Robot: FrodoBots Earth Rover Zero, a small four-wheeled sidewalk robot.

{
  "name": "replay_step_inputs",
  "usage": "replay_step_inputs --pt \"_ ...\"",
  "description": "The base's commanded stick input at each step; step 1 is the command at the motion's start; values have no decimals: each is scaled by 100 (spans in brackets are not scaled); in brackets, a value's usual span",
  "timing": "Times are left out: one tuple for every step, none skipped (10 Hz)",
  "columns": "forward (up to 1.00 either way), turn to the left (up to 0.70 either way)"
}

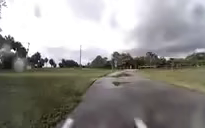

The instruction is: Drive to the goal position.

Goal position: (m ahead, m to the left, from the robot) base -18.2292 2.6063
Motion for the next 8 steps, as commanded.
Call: replay_step_inputs --pt "100 -40" --pt "100 -40" --pt "100 -40" --pt "100 -40" --pt "100 -40" --pt "100 -40" --pt "100 -40" --pt "100 -22"
